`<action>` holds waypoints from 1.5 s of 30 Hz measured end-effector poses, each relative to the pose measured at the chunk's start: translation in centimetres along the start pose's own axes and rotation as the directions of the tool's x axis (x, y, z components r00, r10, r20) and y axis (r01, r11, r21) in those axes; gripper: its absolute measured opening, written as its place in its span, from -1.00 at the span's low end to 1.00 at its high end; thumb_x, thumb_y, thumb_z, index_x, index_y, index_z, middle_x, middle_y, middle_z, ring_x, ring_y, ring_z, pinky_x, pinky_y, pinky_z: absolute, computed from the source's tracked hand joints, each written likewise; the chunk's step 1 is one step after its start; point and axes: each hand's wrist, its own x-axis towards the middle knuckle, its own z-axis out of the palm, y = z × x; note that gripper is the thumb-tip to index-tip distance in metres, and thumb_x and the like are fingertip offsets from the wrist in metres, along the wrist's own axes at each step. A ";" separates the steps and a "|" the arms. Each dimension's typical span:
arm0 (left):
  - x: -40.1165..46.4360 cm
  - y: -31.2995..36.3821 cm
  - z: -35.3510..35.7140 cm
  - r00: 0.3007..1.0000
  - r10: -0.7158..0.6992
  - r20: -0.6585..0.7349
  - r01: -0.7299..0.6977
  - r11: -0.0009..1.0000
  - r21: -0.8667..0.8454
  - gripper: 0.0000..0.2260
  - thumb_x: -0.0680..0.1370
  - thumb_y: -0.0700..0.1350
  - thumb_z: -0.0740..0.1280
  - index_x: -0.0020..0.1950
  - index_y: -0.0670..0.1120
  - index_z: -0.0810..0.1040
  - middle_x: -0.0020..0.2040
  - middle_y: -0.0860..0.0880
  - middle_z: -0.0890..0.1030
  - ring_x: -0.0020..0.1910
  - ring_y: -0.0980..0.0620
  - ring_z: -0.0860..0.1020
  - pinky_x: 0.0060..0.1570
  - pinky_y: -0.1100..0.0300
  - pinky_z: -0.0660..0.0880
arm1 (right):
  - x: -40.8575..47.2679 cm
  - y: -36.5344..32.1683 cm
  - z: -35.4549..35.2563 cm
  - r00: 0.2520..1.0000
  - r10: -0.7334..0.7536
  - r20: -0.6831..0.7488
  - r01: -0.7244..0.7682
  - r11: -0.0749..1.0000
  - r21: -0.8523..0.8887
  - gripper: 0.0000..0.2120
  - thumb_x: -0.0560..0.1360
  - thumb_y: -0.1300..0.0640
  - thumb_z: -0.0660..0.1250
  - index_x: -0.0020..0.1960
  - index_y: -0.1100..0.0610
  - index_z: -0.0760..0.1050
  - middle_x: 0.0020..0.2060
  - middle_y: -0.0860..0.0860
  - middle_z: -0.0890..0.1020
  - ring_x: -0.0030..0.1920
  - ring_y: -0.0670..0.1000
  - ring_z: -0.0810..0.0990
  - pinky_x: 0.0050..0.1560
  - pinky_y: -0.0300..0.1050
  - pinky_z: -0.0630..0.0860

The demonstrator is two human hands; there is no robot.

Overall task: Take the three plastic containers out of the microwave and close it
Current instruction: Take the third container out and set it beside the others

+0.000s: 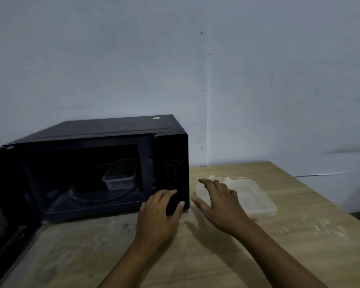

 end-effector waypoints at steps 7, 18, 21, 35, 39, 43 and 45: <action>-1.9 -6.8 -4.7 0.995 -0.089 -0.036 0.092 0.993 0.079 -0.49 0.55 0.33 0.11 0.37 0.12 0.50 0.28 0.14 0.54 0.26 0.11 0.51 0.11 0.22 0.36 | -0.3 -7.7 4.0 0.983 -0.178 0.042 0.172 0.978 0.115 -0.40 0.58 -0.30 0.11 0.54 -0.09 0.13 0.39 -0.10 0.38 0.36 -0.04 0.35 0.33 -0.06 0.33; -4.9 -16.4 -8.0 0.968 -0.251 -0.028 0.251 0.949 0.192 -0.38 0.50 0.35 0.09 0.38 0.02 0.54 0.31 0.02 0.56 0.28 -0.05 0.54 0.19 0.03 0.49 | 3.6 -15.0 13.9 0.932 -0.360 0.050 0.356 0.932 0.068 -0.35 0.58 -0.24 0.11 0.55 0.05 0.15 0.44 0.03 0.35 0.45 0.07 0.28 0.44 0.00 0.23; -5.3 -17.2 -7.4 0.952 -0.305 -0.022 0.305 0.937 0.173 -0.36 0.47 0.36 0.10 0.37 0.01 0.54 0.31 0.00 0.55 0.28 -0.05 0.53 0.20 0.01 0.49 | 4.1 -15.2 16.8 0.940 -0.338 0.042 0.336 0.940 0.057 -0.34 0.58 -0.22 0.09 0.58 0.10 0.13 0.53 0.08 0.27 0.54 0.11 0.17 0.55 0.03 0.00; 1.7 -17.8 -8.2 0.921 -0.389 -0.019 0.388 0.921 -0.014 -0.58 0.57 0.17 0.31 0.33 -0.05 0.51 0.25 -0.08 0.53 0.22 -0.11 0.54 0.15 0.05 0.52 | 4.2 -13.9 19.7 0.928 -0.363 0.088 0.362 0.932 0.019 -0.33 0.61 -0.24 -0.05 0.62 0.02 -0.07 0.61 -0.02 -0.02 0.60 0.00 -0.16 0.51 -0.01 -0.28; 6.4 -18.8 -8.5 0.829 -0.560 0.008 0.557 0.823 -0.113 -0.53 0.58 0.19 0.30 0.27 -0.16 0.55 0.22 -0.18 0.61 0.18 -0.18 0.58 0.11 0.06 0.50 | 4.1 -13.8 19.9 0.928 -0.367 0.067 0.367 0.930 0.007 -0.34 0.60 -0.22 -0.02 0.62 0.01 -0.04 0.61 -0.02 0.01 0.60 0.01 -0.11 0.51 -0.01 -0.26; 9.6 -19.4 -8.6 0.731 -0.666 0.149 0.683 0.714 -0.156 -0.51 0.58 0.19 0.30 0.04 -0.28 0.63 0.12 -0.27 0.67 0.12 -0.24 0.61 -0.01 0.09 0.48 | 4.3 -13.8 19.9 0.931 -0.358 0.074 0.357 0.934 0.022 -0.34 0.60 -0.21 -0.01 0.62 0.00 -0.07 0.61 -0.06 -0.02 0.59 -0.04 -0.14 0.52 -0.04 -0.28; 10.3 -19.6 -8.4 0.715 -0.676 0.179 0.699 0.694 -0.171 -0.52 0.57 0.17 0.33 -0.02 -0.29 0.65 0.05 -0.25 0.68 0.07 -0.23 0.63 -0.03 0.09 0.49 | 4.3 -13.8 19.8 0.933 -0.354 0.067 0.353 0.935 0.037 -0.33 0.59 -0.20 0.00 0.62 0.00 -0.06 0.61 -0.07 -0.01 0.59 -0.05 -0.13 0.52 -0.06 -0.30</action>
